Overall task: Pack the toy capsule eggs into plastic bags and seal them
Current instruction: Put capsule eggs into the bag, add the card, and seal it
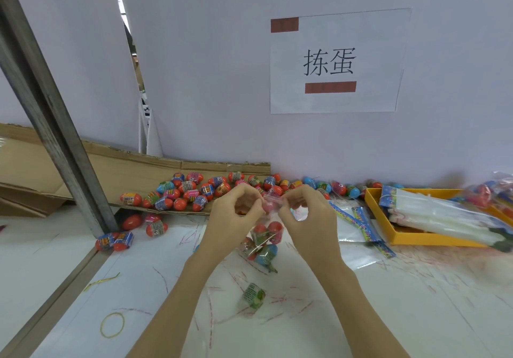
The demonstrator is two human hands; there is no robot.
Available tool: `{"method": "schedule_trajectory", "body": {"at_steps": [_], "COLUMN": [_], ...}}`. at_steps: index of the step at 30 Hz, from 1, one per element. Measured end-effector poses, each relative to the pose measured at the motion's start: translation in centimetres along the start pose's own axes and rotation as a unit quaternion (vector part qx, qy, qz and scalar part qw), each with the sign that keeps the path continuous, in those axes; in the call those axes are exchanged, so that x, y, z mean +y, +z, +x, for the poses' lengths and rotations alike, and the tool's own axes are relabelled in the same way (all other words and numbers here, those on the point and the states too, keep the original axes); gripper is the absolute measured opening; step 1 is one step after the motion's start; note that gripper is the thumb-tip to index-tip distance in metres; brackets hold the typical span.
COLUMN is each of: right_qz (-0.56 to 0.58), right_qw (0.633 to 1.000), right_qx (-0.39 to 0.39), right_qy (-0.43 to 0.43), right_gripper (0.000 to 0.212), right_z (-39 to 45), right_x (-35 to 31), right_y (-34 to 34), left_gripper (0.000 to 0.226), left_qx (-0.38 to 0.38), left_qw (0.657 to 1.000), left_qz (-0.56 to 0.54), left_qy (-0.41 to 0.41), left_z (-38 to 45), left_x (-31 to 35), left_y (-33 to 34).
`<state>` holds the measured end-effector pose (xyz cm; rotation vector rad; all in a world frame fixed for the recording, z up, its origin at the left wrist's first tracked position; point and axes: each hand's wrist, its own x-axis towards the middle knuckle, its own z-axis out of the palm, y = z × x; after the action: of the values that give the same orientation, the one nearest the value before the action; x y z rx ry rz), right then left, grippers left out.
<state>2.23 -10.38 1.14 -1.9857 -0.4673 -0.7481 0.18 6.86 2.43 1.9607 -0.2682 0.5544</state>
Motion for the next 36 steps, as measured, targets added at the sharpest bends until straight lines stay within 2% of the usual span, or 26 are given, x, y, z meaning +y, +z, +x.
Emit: {"method": "schedule_trajectory", "body": {"at_steps": [5, 12, 22, 27, 32, 36], "right_qz": [0.027, 0.105, 0.086, 0.120, 0.158, 0.163], "right_qw": [0.999, 0.992, 0.993, 0.990, 0.983, 0.979], "right_qx": [-0.047, -0.030, -0.041, -0.026, -0.059, -0.086], "right_qy": [0.001, 0.070, 0.063, 0.072, 0.072, 0.091], "right_gripper": [0.034, 0.006, 0.017, 0.008, 0.019, 0.016], "right_z": [0.09, 0.00, -0.15, -0.05, 0.27, 0.31], "right_x": [-0.69, -0.86, -0.73, -0.63, -0.77, -0.68], "right_y": [0.46, 0.15, 0.81, 0.67, 0.37, 0.34], "left_gripper": [0.014, 0.006, 0.012, 0.010, 0.007, 0.009], "left_qx": [-0.007, -0.045, -0.013, -0.065, -0.014, -0.001], "left_qw": [0.992, 0.989, 0.982, 0.978, 0.984, 0.979], "left_qz": [-0.099, -0.117, -0.155, -0.155, -0.124, -0.151], "left_qy": [-0.075, -0.082, -0.108, -0.127, -0.128, -0.138], "left_z": [0.26, 0.18, 0.11, 0.27, 0.38, 0.38], "left_x": [0.24, 0.25, 0.10, 0.07, -0.24, -0.42], "left_y": [-0.30, -0.07, 0.06, -0.28, -0.24, -0.41]}}
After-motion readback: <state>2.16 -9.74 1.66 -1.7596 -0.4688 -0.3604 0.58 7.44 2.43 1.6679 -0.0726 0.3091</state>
